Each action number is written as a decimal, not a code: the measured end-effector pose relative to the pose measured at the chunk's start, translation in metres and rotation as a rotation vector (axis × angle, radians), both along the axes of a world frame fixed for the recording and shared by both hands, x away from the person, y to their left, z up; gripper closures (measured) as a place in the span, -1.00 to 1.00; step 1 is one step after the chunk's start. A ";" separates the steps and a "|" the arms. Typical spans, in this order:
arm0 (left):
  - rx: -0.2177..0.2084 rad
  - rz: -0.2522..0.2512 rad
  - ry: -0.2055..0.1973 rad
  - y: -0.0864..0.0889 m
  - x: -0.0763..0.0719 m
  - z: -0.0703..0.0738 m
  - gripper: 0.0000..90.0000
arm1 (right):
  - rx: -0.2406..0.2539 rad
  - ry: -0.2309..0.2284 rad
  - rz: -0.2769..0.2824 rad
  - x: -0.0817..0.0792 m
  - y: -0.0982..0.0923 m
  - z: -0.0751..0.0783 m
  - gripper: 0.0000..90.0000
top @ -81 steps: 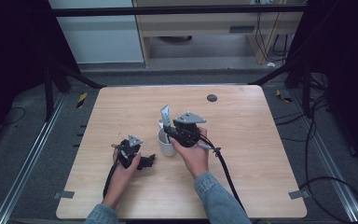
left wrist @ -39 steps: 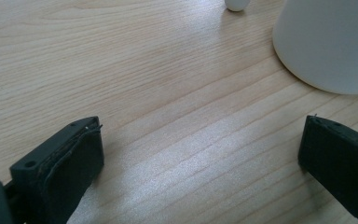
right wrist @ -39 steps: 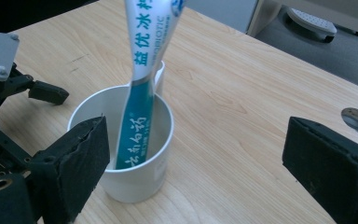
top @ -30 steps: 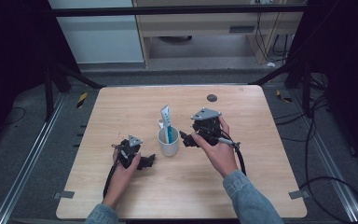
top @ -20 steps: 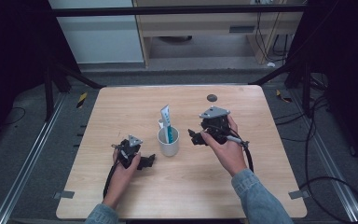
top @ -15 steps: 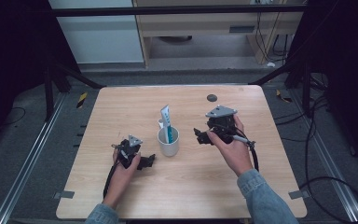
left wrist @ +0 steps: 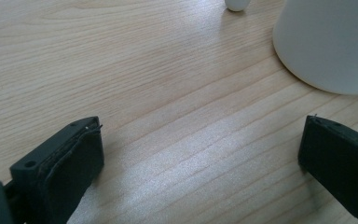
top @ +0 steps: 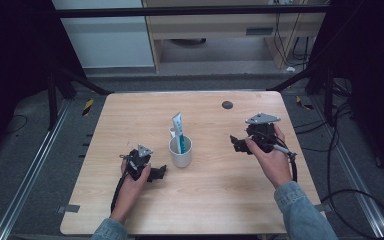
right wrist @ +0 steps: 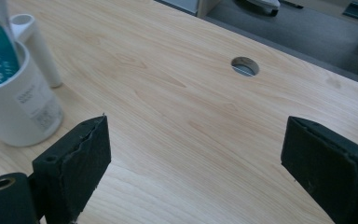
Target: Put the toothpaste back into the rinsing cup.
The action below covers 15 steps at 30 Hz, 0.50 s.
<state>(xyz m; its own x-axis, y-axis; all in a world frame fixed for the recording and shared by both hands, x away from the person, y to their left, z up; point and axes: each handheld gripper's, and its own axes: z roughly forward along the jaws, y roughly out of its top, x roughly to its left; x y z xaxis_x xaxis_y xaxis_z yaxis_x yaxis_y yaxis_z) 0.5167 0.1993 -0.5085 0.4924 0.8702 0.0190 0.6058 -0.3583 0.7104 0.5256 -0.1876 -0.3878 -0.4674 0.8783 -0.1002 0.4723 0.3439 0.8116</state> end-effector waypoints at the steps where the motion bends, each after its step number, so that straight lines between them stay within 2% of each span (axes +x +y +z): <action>1: -0.002 0.002 -0.001 0.000 0.000 0.000 -1.00 | -0.003 0.001 -0.006 0.001 -0.004 -0.001 -0.81; 8: -0.001 0.002 -0.001 0.000 0.000 0.000 -1.00 | 0.014 0.022 -0.046 0.003 -0.027 -0.009 -0.81; 10: -0.001 0.002 -0.001 0.000 0.000 0.000 -1.00 | 0.022 0.034 -0.073 0.003 -0.038 -0.015 -0.80; 15: -0.001 0.002 -0.001 0.000 0.000 0.000 -1.00 | 0.014 0.054 -0.100 0.004 -0.051 -0.024 -0.81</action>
